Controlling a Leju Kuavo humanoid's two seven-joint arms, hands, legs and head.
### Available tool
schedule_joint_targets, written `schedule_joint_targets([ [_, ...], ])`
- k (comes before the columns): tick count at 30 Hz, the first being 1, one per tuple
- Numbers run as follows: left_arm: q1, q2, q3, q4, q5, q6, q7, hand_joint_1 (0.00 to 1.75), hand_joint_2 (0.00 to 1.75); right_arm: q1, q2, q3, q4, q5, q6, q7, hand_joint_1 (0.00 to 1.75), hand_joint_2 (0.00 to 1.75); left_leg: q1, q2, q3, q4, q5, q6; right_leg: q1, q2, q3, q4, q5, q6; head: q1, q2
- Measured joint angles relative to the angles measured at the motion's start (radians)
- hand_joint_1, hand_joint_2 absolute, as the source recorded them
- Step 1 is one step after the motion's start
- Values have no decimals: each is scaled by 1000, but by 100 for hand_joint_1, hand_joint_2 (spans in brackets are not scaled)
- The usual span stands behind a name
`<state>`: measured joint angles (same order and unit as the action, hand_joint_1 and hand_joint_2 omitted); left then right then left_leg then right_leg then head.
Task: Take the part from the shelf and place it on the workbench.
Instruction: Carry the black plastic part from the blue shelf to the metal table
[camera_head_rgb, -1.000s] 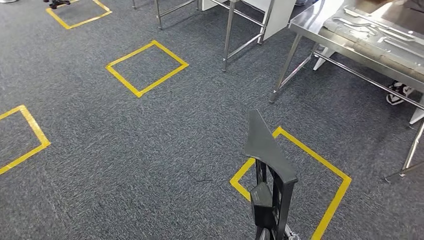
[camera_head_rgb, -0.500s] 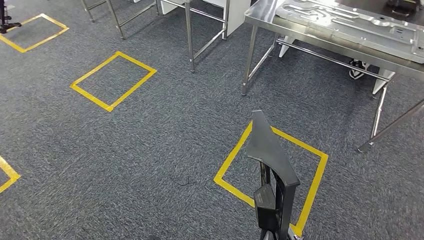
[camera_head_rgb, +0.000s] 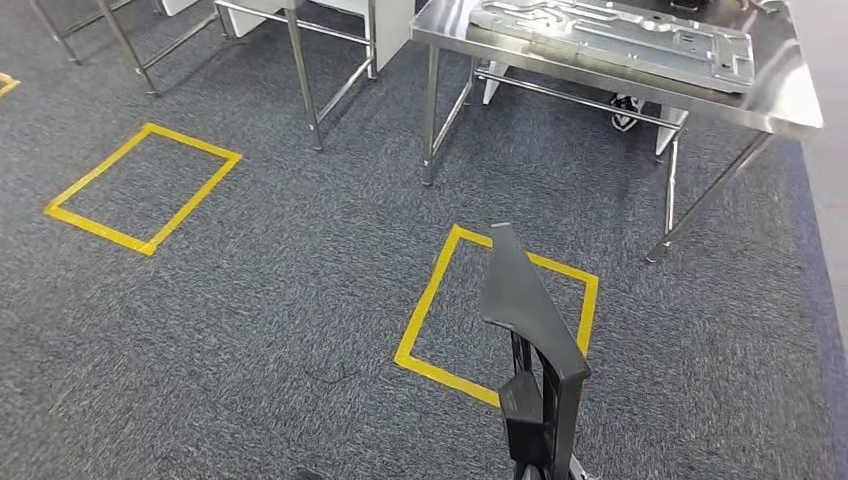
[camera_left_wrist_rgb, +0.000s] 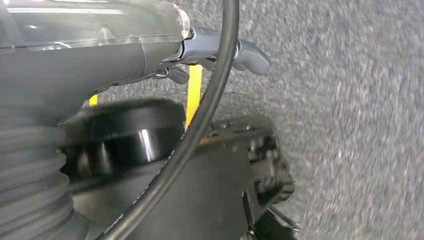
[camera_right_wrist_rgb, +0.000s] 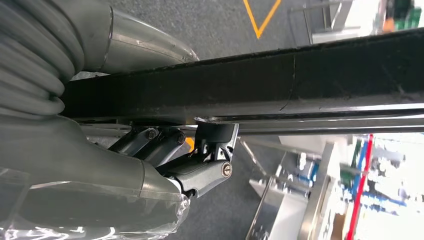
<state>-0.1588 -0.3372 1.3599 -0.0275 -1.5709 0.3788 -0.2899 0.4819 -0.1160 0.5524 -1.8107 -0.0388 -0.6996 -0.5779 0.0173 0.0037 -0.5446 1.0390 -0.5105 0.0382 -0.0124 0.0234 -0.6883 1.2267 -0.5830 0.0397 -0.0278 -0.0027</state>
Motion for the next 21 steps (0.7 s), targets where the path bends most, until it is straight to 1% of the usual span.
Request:
schedule_joint_targets([
  [1, 0, 0, 0, 0, 0, 0, 1, 0, 175, -1, 0, 0, 0, 0, 0, 0, 175, 175, -2, 16, 0, 0, -1, 0, -1, -12, -27, 53, -19, 2, 0, 0],
  [2, 0, 0, -1, 0, 0, 0, 1, 0, 175, -1, 0, 0, 0, 0, 0, 1, 175, 175, -3, 31, 0, 0, -3, 0, -2, -18, -40, 79, -22, 3, 0, 0],
  [3, 0, 0, -1, 0, 0, 0, 1, 0, 175, 0, 0, 0, 0, 0, 0, 1, 175, 175, -3, 46, 2, 0, -6, 0, -2, -21, -33, 68, -6, 2, 0, 0],
  [4, 0, 0, -2, 0, 0, 0, 1, 0, 175, 1, 0, 0, 0, 0, 0, 1, 175, 175, -4, 59, 6, 0, -8, -1, 0, -28, -6, 18, 26, -1, 0, 0],
  [5, 0, 0, -3, 0, 0, 0, 1, 0, 175, 1, 0, 0, 0, 0, 0, 1, 175, 175, -5, 71, 10, 0, -11, -3, 3, -47, 33, -53, 59, -6, 0, 0],
  [6, -1, 0, -4, 0, 0, 0, 0, 0, 175, 0, 0, 0, -1, 0, 0, 1, 175, 175, -7, 81, 14, -1, -15, -6, 8, -69, 68, -116, 81, -14, 0, 0],
  [7, -1, 0, -6, 1, 0, -1, 0, 0, 175, -1, 0, 0, -1, 1, 0, 1, 175, 175, -9, 90, 18, -1, -18, -10, 14, -87, 93, -163, 94, -21, 0, 0],
  [8, -1, 0, -8, 1, 0, -1, -1, 0, 175, -1, 0, 0, -2, 1, 0, 1, 175, 175, -10, 98, 21, -2, -20, -14, 19, -97, 103, -184, 96, -27, 0, 0],
  [9, -2, 0, -10, 1, 0, -2, -2, 0, 175, 0, 0, 0, -3, 1, 0, 1, 175, 175, -12, 107, 24, -5, -21, -19, 22, -93, 102, -187, 95, -32, 0, 0],
  [10, -2, 0, -11, 1, 0, -2, -2, 0, 175, 1, 0, 0, -3, 2, 0, 1, 175, 175, -13, 117, 30, -8, -23, -24, 22, -81, 101, -191, 97, -37, 0, 0],
  [11, -3, 0, -12, 1, 0, -3, -3, 0, 175, 3, 0, 0, -4, 2, 0, 1, 175, 175, -13, 116, 34, -7, -27, -29, 19, -70, 104, -197, 100, -42, 0, 0],
  [12, -3, 0, -13, 2, 0, -3, -4, 0, 175, 4, 0, 0, -4, 2, 0, 1, 175, 175, -13, 101, 32, 6, -39, -34, 15, -59, 108, -205, 103, -47, 0, 0],
  [13, -3, 1, -14, 2, 0, -3, -4, 0, 175, 4, 0, 0, -5, 2, 0, 1, 175, 175, -13, 76, 20, 38, -61, -38, 11, -47, 112, -211, 106, -52, 0, 0],
  [14, -3, 2, -14, 2, 0, -3, -5, 0, 175, 3, 1, 1, -6, 3, 0, 1, 175, 175, -11, 45, -4, 92, -91, -41, 7, -35, 115, -214, 108, -56, 0, 0],
  [15, -3, 2, -14, 2, 0, -3, -5, 0, 175, 1, 1, 1, -6, 3, 0, 1, 175, 175, -10, 23, -36, 158, -122, -42, 7, -22, 115, -214, 108, -59, 0, 0],
  [16, -3, 2, -14, 2, 1, -3, -5, 0, 175, 0, 1, 1, -6, 3, 0, 1, 175, 175, -9, 11, -67, 219, -145, -43, 7, -9, 115, -212, 107, -61, 0, 0],
  [17, -3, 3, -14, 2, 1, -4, -5, 0, 175, 0, 1, 1, -6, 3, 0, 1, 175, 175, -9, 6, -89, 258, -149, -43, 8, 6, 115, -210, 106, -62, 0, 0],
  [18, -3, 3, -14, 2, 1, -4, -5, 0, 175, 1, 1, 1, -6, 3, 0, 1, 175, 175, -8, 4, -96, 261, -134, -43, 8, 22, 115, -207, 104, -62, 0, 0],
  [19, -3, 3, -14, 2, 1, -6, -5, 0, 175, 1, 1, 1, -6, 4, 0, 1, 175, 175, -7, 1, -84, 223, -98, -43, 7, 36, 116, -203, 102, -60, 0, 0],
  [20, -3, 3, -15, 2, 1, -8, -2, 0, 175, 2, 1, 1, -6, 7, 0, 1, 175, 175, -6, -4, -59, 158, -57, -41, 7, 49, 117, -199, 99, -59, 0, 0],
  [21, -3, 3, -16, 2, 0, -9, 10, 0, 175, 2, 2, 1, -7, 12, 0, 3, 175, 175, -6, -11, -35, 96, -28, -39, 7, 60, 118, -193, 95, -56, 0, 0],
])
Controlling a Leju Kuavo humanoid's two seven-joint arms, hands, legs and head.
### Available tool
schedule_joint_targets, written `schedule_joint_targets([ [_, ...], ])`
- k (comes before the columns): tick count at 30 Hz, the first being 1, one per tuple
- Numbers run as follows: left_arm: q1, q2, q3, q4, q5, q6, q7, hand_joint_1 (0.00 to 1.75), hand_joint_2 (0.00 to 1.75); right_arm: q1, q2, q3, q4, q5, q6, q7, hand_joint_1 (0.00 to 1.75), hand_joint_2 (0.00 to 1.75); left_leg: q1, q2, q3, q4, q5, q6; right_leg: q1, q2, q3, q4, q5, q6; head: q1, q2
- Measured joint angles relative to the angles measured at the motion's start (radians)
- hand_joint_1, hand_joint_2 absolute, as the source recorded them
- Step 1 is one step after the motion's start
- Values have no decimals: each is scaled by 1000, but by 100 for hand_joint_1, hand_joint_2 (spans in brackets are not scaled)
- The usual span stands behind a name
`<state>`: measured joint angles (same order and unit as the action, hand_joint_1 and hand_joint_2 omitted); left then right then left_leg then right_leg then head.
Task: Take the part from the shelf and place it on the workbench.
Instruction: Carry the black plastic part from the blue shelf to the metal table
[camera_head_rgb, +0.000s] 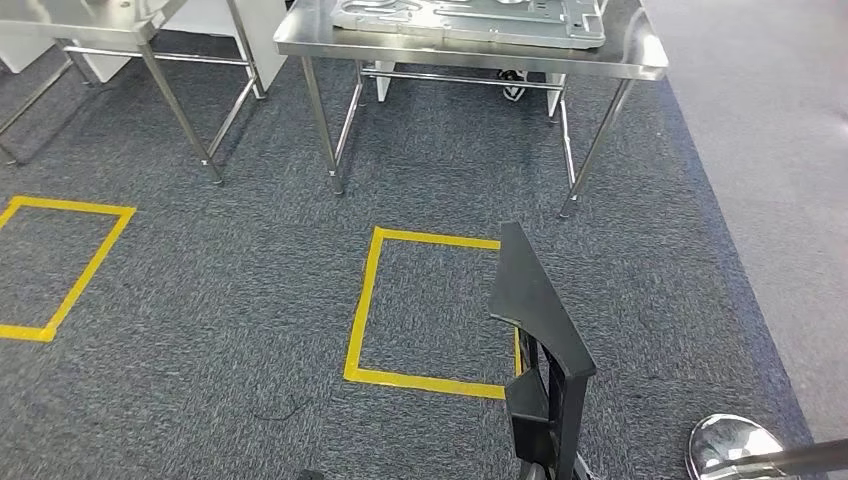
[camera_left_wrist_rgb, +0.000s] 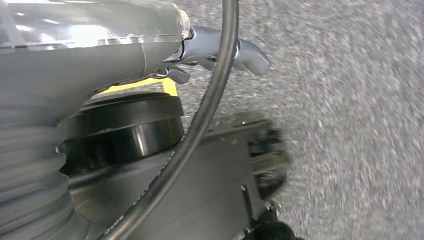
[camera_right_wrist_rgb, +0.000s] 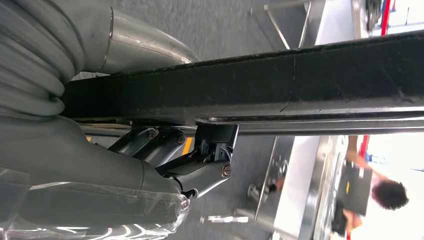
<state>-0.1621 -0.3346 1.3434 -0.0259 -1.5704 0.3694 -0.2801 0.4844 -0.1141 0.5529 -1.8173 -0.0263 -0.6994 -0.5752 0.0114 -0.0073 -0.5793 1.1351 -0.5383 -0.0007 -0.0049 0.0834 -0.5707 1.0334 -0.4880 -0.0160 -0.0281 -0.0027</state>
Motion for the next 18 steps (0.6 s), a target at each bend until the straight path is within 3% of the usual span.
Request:
schedule_joint_targets([
  [2, -3, 0, -19, 0, 0, 3, 67, 0, 175, 3, 4, -2, 0, 24, 0, 6, 175, 175, -1, -13, 28, -75, 22, 7, 1, 14, -4, 8, -5, 9, 0, 0],
  [5, -9, -1, -69, 0, 2, 8, 171, 0, 175, 7, 14, -10, 0, 62, 1, 14, 175, 175, -3, -15, 32, -89, 21, 23, -1, 20, -9, 6, -5, 27, 0, 0],
  [7, -12, -3, -94, 1, 2, 9, 188, 0, 175, 5, 18, -14, 1, 79, 0, 17, 175, 175, 2, -9, 39, -100, 27, 35, 0, -15, -20, 33, -23, 37, 0, 0],
  [9, -14, -3, -111, 2, 1, 10, 195, 0, 175, 3, 20, -17, 3, 91, 0, 19, 175, 175, 3, 1, 43, -105, 28, 42, -2, -62, -73, 139, -75, 48, 0, 0],
  [11, -15, -3, -123, 2, 1, 10, 199, 0, 175, 2, 21, -19, 8, 99, 0, 21, 175, 175, 2, 11, 45, -105, 24, 44, -9, -76, -142, 256, -115, 55, 0, 0],
  [12, -15, -3, -128, 2, 1, 10, 200, 0, 175, 2, 22, -19, 10, 102, 0, 22, 175, 175, 2, 15, 47, -105, 21, 43, -11, -78, -157, 275, -110, 57, 0, 0],
  [13, -15, -3, -132, 2, 0, 10, 201, 0, 175, 3, 23, -19, 11, 106, 0, 23, 175, 175, 2, 18, 52, -105, 18, 42, -13, -79, -153, 256, -85, 57, 0, 0],
  [15, -16, -4, -141, 2, 0, 10, 202, 0, 175, 3, 25, -19, 13, 111, 0, 23, 175, 175, 2, 22, 65, -105, 8, 37, -15, -84, -97, 134, -8, 54, 0, 0],
  [16, -17, -4, -145, 2, 0, 10, 202, 0, 175, 3, 26, -19, 13, 112, 0, 24, 175, 175, 1, 23, 69, -105, 2, 32, -13, -88, -67, 71, 16, 50, 0, 0],
  [18, -18, -4, -150, 3, 0, 10, 202, 0, 175, 3, 28, -19, 14, 114, 0, 24, 175, 175, -2, 24, 73, -108, -6, 22, -6, -93, -39, 13, 23, 41, 0, 0],
])
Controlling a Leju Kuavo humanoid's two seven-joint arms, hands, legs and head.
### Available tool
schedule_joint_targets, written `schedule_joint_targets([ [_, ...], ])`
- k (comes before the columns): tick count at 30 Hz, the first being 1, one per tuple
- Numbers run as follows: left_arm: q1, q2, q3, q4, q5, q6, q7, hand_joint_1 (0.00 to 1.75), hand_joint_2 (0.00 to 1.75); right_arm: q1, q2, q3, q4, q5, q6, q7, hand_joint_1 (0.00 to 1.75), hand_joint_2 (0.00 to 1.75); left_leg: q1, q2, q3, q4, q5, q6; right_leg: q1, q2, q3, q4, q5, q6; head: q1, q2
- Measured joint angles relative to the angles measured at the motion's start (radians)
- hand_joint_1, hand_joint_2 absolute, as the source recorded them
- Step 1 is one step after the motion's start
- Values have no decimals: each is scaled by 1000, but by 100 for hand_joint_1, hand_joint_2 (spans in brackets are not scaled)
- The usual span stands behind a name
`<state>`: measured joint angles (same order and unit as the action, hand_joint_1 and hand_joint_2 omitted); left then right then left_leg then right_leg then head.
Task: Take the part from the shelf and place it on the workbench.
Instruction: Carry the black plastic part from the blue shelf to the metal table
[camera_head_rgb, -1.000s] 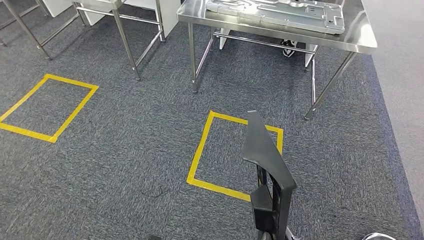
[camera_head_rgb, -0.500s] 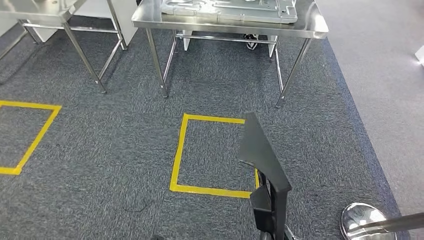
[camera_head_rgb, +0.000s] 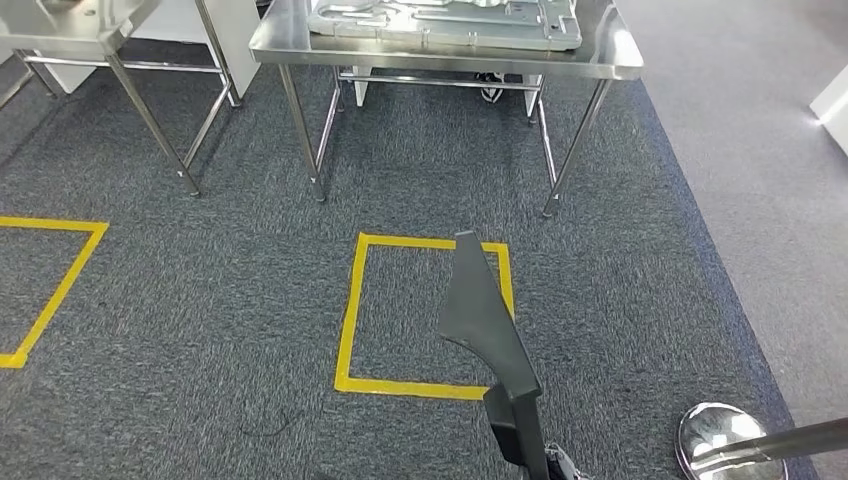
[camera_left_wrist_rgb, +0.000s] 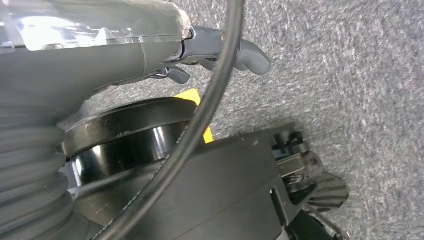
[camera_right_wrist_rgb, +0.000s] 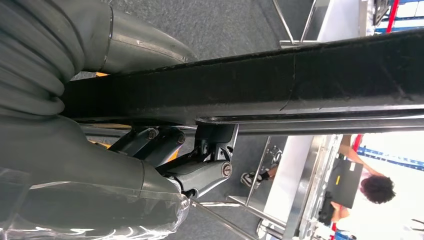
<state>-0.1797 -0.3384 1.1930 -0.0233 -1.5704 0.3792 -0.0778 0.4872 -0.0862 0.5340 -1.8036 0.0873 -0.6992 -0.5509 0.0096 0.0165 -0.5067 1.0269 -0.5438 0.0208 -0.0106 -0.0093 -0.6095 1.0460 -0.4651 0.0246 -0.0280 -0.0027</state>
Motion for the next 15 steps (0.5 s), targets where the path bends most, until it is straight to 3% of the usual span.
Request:
schedule_joint_targets([
  [3, -1, 0, -2, 0, 0, 0, 0, 0, 175, 2, 3, -1, 1, 0, 0, 1, 175, 175, 0, 3, 12, -6, -9, -18, 2, 7, 9, -11, -7, -17, 0, 0],
  [5, -1, 0, -3, 0, 0, 0, 1, 0, 175, 2, 7, -3, 1, 1, 0, 1, 175, 175, 1, -1, -5, 45, -36, -26, -2, 9, 26, -25, -10, -32, 0, 0],
  [8, 0, 1, -4, 0, 0, 0, 5, 0, 175, 2, 10, -6, 2, 3, 0, 3, 175, 175, 2, -7, -118, 239, -105, -28, 1, 12, 45, -29, -23, -46, 0, 0],
  [9, 0, 2, -4, 0, 0, 0, 7, 0, 175, 2, 11, -7, 2, 3, 0, 5, 175, 175, 2, -8, -149, 277, -105, -28, 3, 14, 52, -28, -29, -47, -1, 0],
  [10, 0, 2, -5, 0, 0, 0, 8, 0, 175, 3, 11, -8, 3, 4, 0, 6, 175, 175, 2, -8, -164, 279, -82, -27, 5, 17, 60, -27, -35, -48, -1, 0],
  [11, 0, 2, -5, 0, 0, 0, 10, 0, 175, 3, 12, -8, 3, 5, 0, 8, 175, 175, 2, -8, -158, 241, -39, -24, 6, 21, 70, -26, -43, -47, -1, 0],
  [13, 1, 3, -5, 0, 1, 0, 12, 0, 175, 3, 14, -9, 3, 9, 0, 11, 175, 175, 0, -10, -119, 115, 46, -14, 9, 25, 89, -23, -60, -42, 0, 0],
  [15, 0, 3, -5, 0, 1, 0, 15, 0, 175, 3, 16, -9, 4, 13, 0, 15, 175, 175, -4, -14, -88, 40, 69, -4, 10, 28, 97, -20, -73, -32, 0, 0],
])
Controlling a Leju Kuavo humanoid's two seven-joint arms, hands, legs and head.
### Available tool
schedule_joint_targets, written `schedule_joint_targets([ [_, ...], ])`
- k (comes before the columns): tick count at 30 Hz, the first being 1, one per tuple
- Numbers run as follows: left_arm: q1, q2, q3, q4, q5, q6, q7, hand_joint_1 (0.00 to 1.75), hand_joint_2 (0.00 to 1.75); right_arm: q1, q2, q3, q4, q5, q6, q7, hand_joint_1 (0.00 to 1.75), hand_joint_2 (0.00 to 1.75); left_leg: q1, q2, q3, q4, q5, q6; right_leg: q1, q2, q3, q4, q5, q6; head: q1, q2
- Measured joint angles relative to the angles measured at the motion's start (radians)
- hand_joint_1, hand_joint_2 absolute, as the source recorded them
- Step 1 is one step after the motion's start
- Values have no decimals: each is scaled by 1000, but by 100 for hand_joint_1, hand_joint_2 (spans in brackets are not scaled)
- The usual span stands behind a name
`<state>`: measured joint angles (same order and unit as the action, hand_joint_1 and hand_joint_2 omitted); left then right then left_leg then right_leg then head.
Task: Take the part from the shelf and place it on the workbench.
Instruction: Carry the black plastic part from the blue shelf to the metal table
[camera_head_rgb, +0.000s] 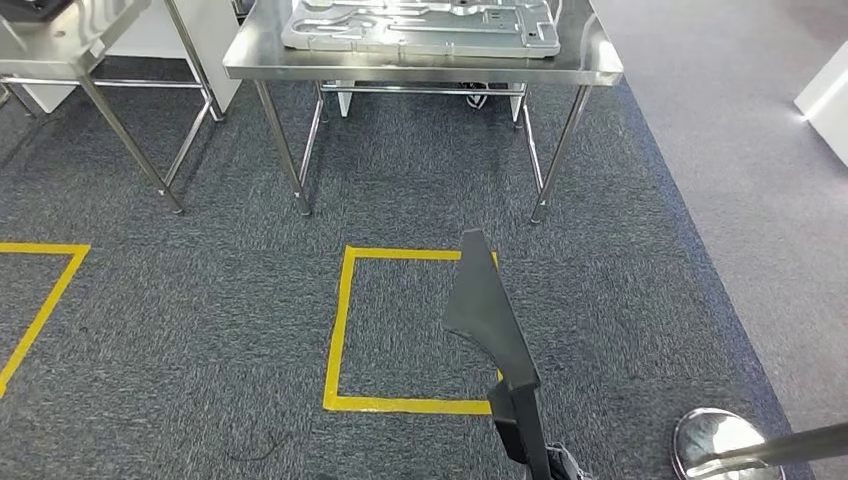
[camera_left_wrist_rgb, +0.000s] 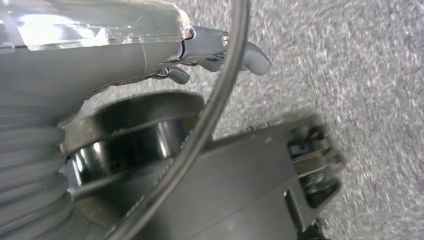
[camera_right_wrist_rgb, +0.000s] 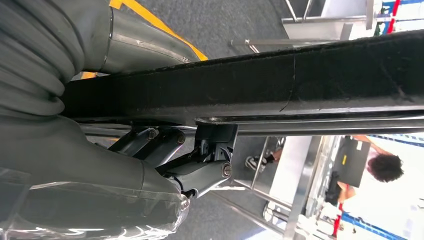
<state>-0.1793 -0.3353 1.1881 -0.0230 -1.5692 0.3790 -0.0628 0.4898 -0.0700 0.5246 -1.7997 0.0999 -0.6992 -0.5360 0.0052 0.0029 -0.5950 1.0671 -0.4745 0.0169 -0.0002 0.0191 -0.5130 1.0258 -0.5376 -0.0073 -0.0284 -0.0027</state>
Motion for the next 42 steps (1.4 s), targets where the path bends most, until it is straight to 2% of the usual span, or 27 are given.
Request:
schedule_joint_targets([
  [3, 0, -1, -2, 0, 0, 0, 7, 0, 175, 1, 1, 0, 0, 3, 0, 8, 175, 175, -1, -3, 12, -21, -8, 11, -4, -1, 3, -4, -6, 17, 0, 0],
  [5, 0, -2, -8, 0, 1, 0, 11, 0, 175, 2, 1, -1, 1, 4, 0, 15, 175, 175, 5, -2, 26, -36, -8, 20, -5, -6, -9, 32, -27, 28, 0, 0],
  [6, 0, -2, -11, 0, 1, 0, 14, 0, 175, 2, 1, -1, 2, 4, 0, 19, 175, 175, 7, -1, 33, -40, -9, 24, -8, -8, -35, 81, -49, 34, 0, 0],
  [8, -1, -2, -16, 0, 2, 0, 21, 0, 175, 3, 1, -1, 6, 3, 0, 28, 175, 175, 7, 2, 43, -43, -17, 26, -14, -11, -119, 214, -94, 43, 0, 0],
  [9, 0, -2, -17, 0, 6, 0, 16, 0, 175, 4, 1, -1, 10, 2, 0, 33, 175, 175, 7, 2, 47, -43, -23, 26, -16, -12, -154, 257, -96, 47, 0, 0],
  [10, 1, -2, -17, 0, 16, -1, -3, 0, 175, 4, 1, 0, 13, 2, 0, 38, 175, 175, 8, 2, 54, -43, -29, 24, -19, -13, -173, 266, -77, 50, 0, 0],
  [11, 3, -2, -17, 0, 29, -3, -36, 0, 175, 5, 1, 1, 16, 2, 0, 45, 175, 175, 8, 1, 64, -43, -36, 22, -21, -14, -171, 236, -38, 51, 0, 0],
  [12, 5, -2, -16, 0, 44, -6, -78, 0, 175, 6, 0, 4, 17, 3, 0, 51, 175, 175, 9, 1, 75, -43, -44, 19, -23, -16, -152, 176, 12, 51, 0, 0],
  [14, 8, -2, -13, 0, 63, -12, -144, 0, 175, 4, 0, 10, 21, 4, 1, 53, 175, 175, 8, 1, 92, -44, -60, 9, -20, -20, -105, 60, 69, 44, 0, 0],
  [15, 9, -2, -12, 0, 67, -14, -157, 0, 175, 2, -1, 12, 28, 1, 3, 44, 175, 175, 7, 2, 97, -46, -65, 3, -17, -21, -91, 27, 75, 39, 0, 0],
  [18, 11, -2, -9, 0, 68, -17, -162, 0, 175, -18, 0, 15, 79, -39, 24, -21, 175, 175, 6, 5, 109, -58, -75, -15, -13, -17, -79, 8, 61, 19, 0, 0],
  [20, 11, -2, -5, 0, 68, -18, -162, 0, 175, -30, 0, 13, 118, -62, 37, -59, 175, 175, 7, 6, 103, -26, -94, -23, -16, -16, -64, -3, 55, 4, 0, 0],
  [21, 11, -1, -4, 0, 68, -18, -162, 0, 175, -35, 1, 12, 132, -66, 40, -68, 175, 175, 7, 5, 81, 22, -114, -26, -17, -17, -55, -7, 52, -3, 0, 0],
  [23, 13, 0, 0, 0, 68, -18, -162, 0, 175, -45, 1, 12, 153, -67, 43, -74, 175, 175, 7, 5, -1, 162, -164, -28, -12, -18, -42, -8, 40, -14, 0, 0],
  [24, 15, 0, 2, 0, 69, -18, -162, 0, 175, -48, 2, 12, 162, -67, 44, -74, 175, 175, 7, 4, -43, 220, -175, -28, -9, -18, -35, -8, 33, -16, 0, 0],
  [25, 16, 1, 5, 0, 69, -18, -162, 0, 175, -49, 2, 12, 171, -67, 46, -73, 175, 175, 7, 4, -71, 249, -167, -27, -6, -16, -26, -7, 25, -17, 0, 0],
  [26, 17, 1, 7, 0, 70, -17, -162, 0, 175, -50, 3, 12, 177, -67, 49, -71, 175, 175, 6, 4, -81, 239, -137, -24, -4, -15, -15, -7, 17, -17, 0, 0],
  [28, 19, 1, 10, 0, 70, -17, -162, 0, 175, -52, 4, 12, 187, -65, 51, -64, 175, 175, 2, 8, -53, 126, -42, -10, 0, -14, 12, -8, -2, -17, 0, 0],
  [29, 19, 1, 11, 0, 69, -17, -161, 0, 175, -55, 5, 12, 192, -59, 47, -58, 175, 175, -2, 16, -33, 67, -8, -1, 5, -15, 24, -7, -12, -14, 0, 0],
  [30, 19, 2, 12, 0, 68, -17, -160, 0, 175, -56, 6, 12, 197, -50, 39, -51, 175, 175, -7, 24, -17, 25, 6, 7, 6, -17, 31, -7, -20, -10, 0, 0],
  [32, 18, 2, 14, 1, 66, -17, -157, 0, 175, -59, 9, 12, 207, -27, 21, -36, 175, 175, -14, 29, -5, -7, -2, 18, 8, -26, 40, -7, -26, 3, 0, 0],
  [35, 19, 1, 15, 1, 56, -13, -129, 0, 175, -64, 10, 12, 219, -7, 8, -21, 175, 175, -6, 4, 21, -32, -7, 30, 3, -34, 39, 26, -31, 21, 0, 0],
  [37, 17, 0, 14, 1, 33, -5, -49, 0, 175, -69, 12, 9, 226, -2, 4, -16, 175, 175, -1, -8, 39, -42, -10, 36, -4, -27, -11, 116, -67, 34, 0, 0],
  [39, 16, 0, 12, 1, 15, 0, 25, 0, 175, -71, 14, 3, 233, 0, 2, -14, 175, 175, 1, -22, 46, -44, -16, 36, -13, -23, -95, 225, -112, 48, 0, 0],
  [40, 17, 0, 11, 1, 11, 1, 41, 0, 175, -71, 16, 0, 237, 0, 2, -14, 175, 175, 2, -30, 51, -44, -21, 34, -18, -23, -127, 253, -118, 54, 0, 0],
  [41, 17, 0, 10, 1, 9, 2, 44, 0, 175, -71, 16, -2, 241, 0, 1, -14, 175, 175, 5, -37, 58, -44, -28, 31, -23, -23, -143, 249, -103, 59, 0, 0],
  [42, 16, 0, 10, 1, 9, 2, 42, 0, 175, -71, 18, -6, 244, 0, 1, -15, 175, 175, 8, -42, 68, -44, -35, 28, -27, -23, -141, 210, -64, 63, 0, 0],
])
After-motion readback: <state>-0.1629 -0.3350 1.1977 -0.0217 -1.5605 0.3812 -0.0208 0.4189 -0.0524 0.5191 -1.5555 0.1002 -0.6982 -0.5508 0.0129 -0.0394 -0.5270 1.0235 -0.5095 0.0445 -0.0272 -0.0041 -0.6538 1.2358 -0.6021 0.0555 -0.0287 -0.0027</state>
